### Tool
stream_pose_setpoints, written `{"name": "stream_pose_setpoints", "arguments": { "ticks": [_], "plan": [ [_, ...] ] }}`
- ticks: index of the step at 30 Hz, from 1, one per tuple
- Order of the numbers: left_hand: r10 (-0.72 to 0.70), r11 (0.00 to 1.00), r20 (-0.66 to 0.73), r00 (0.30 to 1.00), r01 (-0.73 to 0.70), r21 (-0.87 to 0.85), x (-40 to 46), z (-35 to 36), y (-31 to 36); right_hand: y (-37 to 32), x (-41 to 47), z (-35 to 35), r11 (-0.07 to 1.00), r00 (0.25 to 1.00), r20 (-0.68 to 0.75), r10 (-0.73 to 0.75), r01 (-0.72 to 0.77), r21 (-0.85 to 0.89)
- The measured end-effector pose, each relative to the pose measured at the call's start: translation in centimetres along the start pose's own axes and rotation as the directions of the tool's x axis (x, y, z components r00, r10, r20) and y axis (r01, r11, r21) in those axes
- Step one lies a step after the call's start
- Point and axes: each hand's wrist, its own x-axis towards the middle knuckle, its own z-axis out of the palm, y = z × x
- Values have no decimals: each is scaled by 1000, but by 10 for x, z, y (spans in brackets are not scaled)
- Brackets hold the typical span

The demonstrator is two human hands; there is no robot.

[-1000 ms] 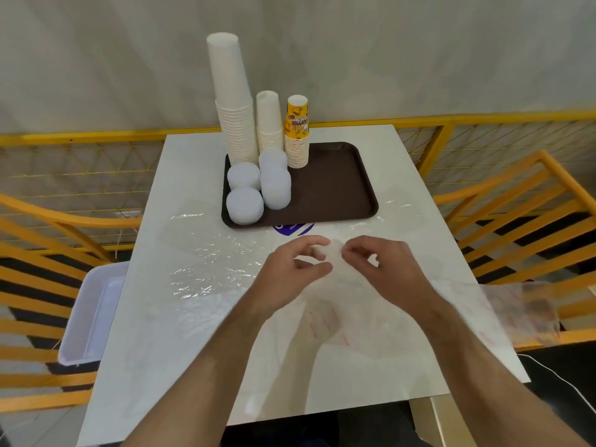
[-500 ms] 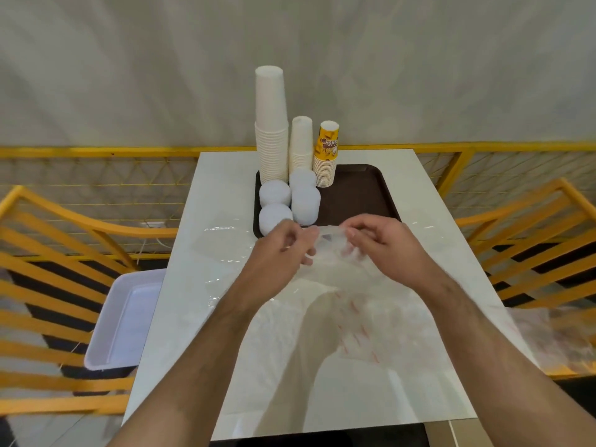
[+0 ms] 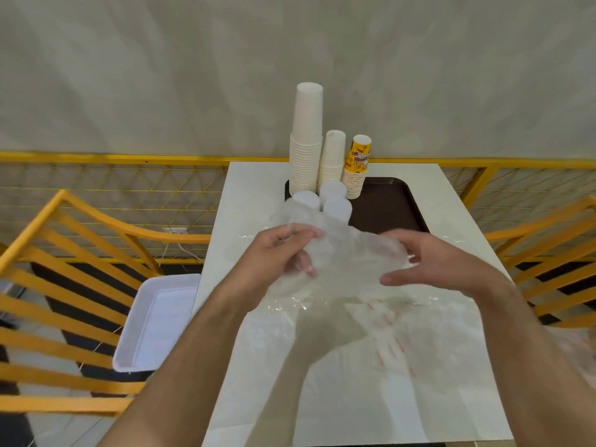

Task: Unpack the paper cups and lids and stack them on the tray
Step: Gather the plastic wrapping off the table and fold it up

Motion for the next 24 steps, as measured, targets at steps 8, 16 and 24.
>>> {"name": "stream_pose_setpoints", "arguments": {
  "ticks": [8,16,24],
  "plan": [
    [-19,978,-210,978,-26,-209,-8,-62,1,2,18,38,766,949,-312,-39,229,601],
    [26,990,-247,969,-59,-130,-8,-105,-4,-19,29,63,719,908,-387,-161,377,584],
    [55,985,-339,939,-108,-137,-14,-121,-7,-33,24,61,758,979,-130,-157,204,620]
  ]
}}
